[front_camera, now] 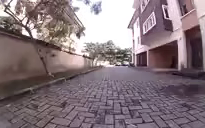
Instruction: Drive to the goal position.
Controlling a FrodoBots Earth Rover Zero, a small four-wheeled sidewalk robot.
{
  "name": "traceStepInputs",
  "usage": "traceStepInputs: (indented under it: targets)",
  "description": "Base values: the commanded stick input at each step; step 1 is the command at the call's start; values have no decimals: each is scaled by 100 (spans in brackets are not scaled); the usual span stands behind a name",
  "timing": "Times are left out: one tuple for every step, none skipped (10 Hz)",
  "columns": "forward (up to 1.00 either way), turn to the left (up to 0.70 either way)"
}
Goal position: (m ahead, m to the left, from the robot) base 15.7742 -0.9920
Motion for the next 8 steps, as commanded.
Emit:
traceStepInputs:
  targets:
    - [69, 3]
    - [69, 3]
    - [69, 3]
    - [69, 3]
    - [69, 3]
    - [69, 3]
    - [69, 3]
    - [69, 3]
